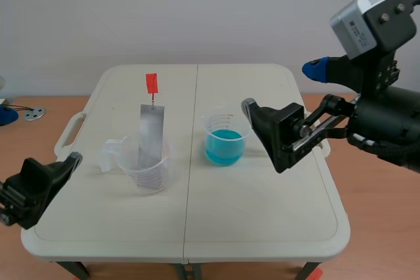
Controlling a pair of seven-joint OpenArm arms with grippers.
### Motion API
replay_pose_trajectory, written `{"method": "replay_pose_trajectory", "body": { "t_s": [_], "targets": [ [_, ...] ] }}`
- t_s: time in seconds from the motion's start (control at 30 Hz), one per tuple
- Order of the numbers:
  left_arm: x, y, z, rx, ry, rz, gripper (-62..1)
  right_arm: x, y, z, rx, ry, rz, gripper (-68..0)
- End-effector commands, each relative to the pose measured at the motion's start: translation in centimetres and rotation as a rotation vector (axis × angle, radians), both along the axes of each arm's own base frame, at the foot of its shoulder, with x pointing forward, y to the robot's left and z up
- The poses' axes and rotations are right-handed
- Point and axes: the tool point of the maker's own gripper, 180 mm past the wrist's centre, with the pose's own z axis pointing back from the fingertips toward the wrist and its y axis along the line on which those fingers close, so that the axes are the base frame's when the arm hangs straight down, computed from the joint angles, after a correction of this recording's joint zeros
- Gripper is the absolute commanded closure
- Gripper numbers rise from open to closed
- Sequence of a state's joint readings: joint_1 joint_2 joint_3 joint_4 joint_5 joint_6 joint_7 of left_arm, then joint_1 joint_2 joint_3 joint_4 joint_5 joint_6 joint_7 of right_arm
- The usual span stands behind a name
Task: Hold the metal plate by the orange handle, dip it into the blue solution, take it out and point at it, then put the plate back in the beaker on the left.
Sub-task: 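Lift the metal plate out of the left beaker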
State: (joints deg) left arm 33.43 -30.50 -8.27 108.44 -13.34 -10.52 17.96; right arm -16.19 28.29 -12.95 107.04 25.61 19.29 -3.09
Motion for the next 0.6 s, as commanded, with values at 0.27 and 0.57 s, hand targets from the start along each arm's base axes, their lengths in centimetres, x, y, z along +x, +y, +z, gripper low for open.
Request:
{"method": "replay_pose_trajectory", "body": {
  "t_s": [0.27, 0.57],
  "targets": [
    [-4.9, 1.8, -3.7, 0.224, 0.134, -0.103, -62.3, 2.2, 2.4, -0.4, 0.055, 0.012, 0.037, -66.3],
    [-10.8, 3.6, -6.9, 0.421, 0.306, -0.241, -1.1, 4.0, 6.4, -0.4, 0.096, 0.046, 0.086, -66.3]
  ]
}}
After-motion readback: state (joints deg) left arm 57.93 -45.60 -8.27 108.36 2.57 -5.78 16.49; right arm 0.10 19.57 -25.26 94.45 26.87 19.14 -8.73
